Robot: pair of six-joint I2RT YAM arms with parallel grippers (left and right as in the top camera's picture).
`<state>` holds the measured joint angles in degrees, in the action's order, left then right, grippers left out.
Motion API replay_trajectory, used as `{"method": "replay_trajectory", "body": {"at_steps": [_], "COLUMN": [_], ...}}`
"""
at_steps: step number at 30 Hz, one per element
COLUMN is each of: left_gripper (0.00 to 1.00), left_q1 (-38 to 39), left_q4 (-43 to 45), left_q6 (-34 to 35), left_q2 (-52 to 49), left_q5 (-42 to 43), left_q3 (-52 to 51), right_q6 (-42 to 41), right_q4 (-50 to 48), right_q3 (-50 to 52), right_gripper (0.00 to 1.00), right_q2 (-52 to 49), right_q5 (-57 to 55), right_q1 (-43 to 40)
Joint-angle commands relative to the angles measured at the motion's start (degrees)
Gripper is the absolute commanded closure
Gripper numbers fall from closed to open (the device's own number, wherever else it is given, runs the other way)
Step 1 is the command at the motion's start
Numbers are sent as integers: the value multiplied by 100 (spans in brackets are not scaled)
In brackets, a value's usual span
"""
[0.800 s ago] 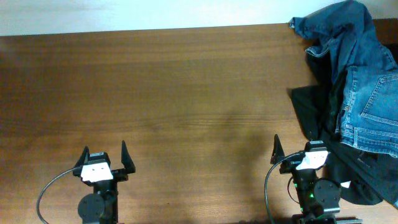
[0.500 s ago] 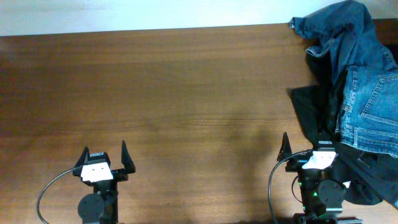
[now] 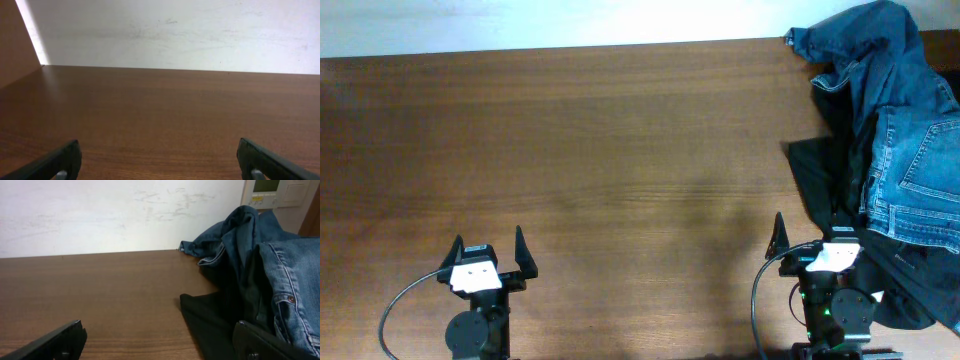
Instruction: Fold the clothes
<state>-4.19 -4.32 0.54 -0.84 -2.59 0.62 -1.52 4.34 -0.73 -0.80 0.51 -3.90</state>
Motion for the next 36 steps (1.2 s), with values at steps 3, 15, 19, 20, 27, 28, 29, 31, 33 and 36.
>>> {"method": "replay_trajectory", "body": {"at_steps": [3, 15, 19, 20, 27, 28, 29, 31, 33, 36], "left_gripper": [1, 1, 1, 1, 1, 1, 1, 1, 1, 1], "left_q1": [7, 7, 7, 7, 4, 2, 2, 2, 2, 2], "left_q4": [-26, -26, -26, -26, -26, -26, -26, -28, 48, 256], "left_q6": [74, 74, 74, 74, 72, 74, 76, 76, 76, 79], "left_q2": [17, 17, 17, 17, 17, 17, 17, 17, 17, 17], "left_q5": [-20, -20, -20, -20, -28, -22, -17, 50, 72, 306], "left_q3": [-9, -9, -9, -9, -9, -9, -9, -9, -9, -9], "right_q6": [-48, -46, -46, -48, -50, -50, -83, -232, -243, -243], "right_q4": [15, 15, 15, 15, 15, 15, 4, -7, -2, 170], "right_q3": [42, 42, 42, 42, 42, 42, 42, 42, 33, -74], "right_gripper": [1, 1, 1, 1, 1, 1, 1, 1, 1, 1], "right_q2": [28, 28, 28, 28, 28, 28, 28, 28, 28, 28], "right_q5": [-9, -9, -9, -9, 55, 57, 81, 179, 251, 227], "right_q1": [-26, -26, -26, -26, -26, -26, -26, -26, -26, -26]}}
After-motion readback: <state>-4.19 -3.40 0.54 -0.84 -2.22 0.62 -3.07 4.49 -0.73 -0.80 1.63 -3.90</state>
